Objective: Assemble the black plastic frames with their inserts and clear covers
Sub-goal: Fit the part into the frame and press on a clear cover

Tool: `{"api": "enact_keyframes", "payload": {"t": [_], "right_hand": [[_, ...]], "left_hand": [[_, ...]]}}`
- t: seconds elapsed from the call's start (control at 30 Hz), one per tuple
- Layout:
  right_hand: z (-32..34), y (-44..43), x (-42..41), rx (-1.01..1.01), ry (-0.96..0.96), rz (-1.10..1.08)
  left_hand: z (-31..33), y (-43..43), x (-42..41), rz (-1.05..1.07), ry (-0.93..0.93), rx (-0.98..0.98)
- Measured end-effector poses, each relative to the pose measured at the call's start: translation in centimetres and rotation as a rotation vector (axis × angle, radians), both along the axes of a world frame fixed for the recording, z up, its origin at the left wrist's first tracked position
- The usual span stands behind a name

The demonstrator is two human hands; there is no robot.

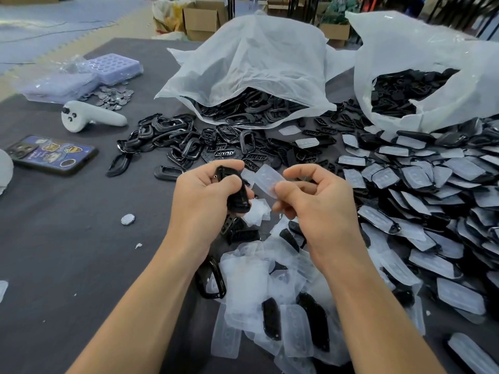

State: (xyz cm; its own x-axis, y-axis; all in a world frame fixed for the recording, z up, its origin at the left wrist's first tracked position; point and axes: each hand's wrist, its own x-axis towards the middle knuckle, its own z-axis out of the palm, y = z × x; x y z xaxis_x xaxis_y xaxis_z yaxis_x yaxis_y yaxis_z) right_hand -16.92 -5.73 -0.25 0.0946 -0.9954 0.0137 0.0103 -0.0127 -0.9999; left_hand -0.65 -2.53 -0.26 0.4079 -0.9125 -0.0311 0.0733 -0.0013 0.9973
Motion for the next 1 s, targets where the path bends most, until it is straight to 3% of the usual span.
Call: {"api": "enact_keyframes", "payload": {"t": [0.2,0.37,0.6,1.0], "right_hand": [[-0.1,-0.6,-1.3,-0.183,0.399,-0.002],[-0.1,-0.4,-1.7,-0.250,0.522,0.069],[-0.2,0.3,-0.5,-0.294,0.513,-0.045],[-0.7,-0.5,-0.6,-0.145,0.214,-0.184]], "left_hand": [[-0.6,-0.4,0.1,-0.048,-0.209,0.048],[-0.4,0.1,-0.2,-0.267,-0.288,0.027],[-0.7,0.1,-0.6,-0.208,-0.309,0.070],[-0.7,0.0,-0.3,-0.175,-0.192,0.098]]}}
